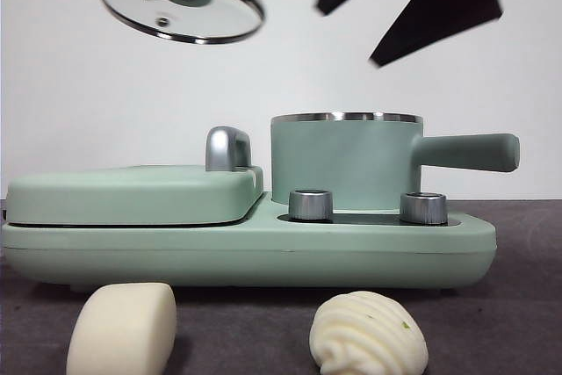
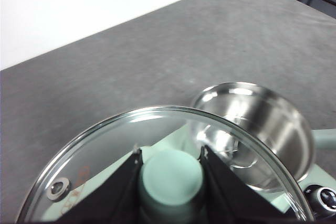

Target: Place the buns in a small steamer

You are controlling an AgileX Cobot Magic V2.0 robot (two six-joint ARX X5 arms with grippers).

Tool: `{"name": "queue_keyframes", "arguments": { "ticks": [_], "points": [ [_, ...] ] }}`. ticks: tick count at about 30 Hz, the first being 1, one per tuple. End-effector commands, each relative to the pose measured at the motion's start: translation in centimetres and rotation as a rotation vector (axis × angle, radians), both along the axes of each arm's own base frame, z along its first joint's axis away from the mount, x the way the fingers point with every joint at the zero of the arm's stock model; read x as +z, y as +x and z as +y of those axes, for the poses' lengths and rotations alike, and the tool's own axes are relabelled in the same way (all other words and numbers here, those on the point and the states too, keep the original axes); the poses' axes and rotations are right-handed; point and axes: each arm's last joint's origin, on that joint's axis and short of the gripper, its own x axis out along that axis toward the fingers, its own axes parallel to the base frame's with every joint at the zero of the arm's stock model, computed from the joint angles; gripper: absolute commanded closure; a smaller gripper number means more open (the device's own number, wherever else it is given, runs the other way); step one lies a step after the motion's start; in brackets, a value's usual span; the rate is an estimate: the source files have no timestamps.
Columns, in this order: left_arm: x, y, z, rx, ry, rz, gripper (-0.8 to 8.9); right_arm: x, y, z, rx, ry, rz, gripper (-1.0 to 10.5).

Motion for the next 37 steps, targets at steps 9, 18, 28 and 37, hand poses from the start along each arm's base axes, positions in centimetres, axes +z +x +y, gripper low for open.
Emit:
{"name": "queue_keyframes", "arguments": {
  "ticks": [9, 18, 28, 37],
  "points": [
    [2.8, -1.6, 4.0, 0.100, 0.004, -0.095, 8.03, -2.5, -0.8, 5.7, -0.076, 0.067, 0.336, 5.1],
    [3.0, -1.8, 4.7, 0.123, 0.004, -0.101, 8.03, -5.0, -1.0, 10.6, -0.135, -0.026, 0.461, 5.1],
    [3.1, -1.8, 4.6, 0.123, 0.003, -0.104, 8.03, -6.1, -0.4, 14.0, -0.227, -0.109, 0.465, 5.1],
    [3.1, -1.7, 4.6, 0.120, 0.007, -0.112, 8.03, -8.8, -1.6, 15.5, -0.257, -0.205, 0.521, 5.2]
  ]
}}
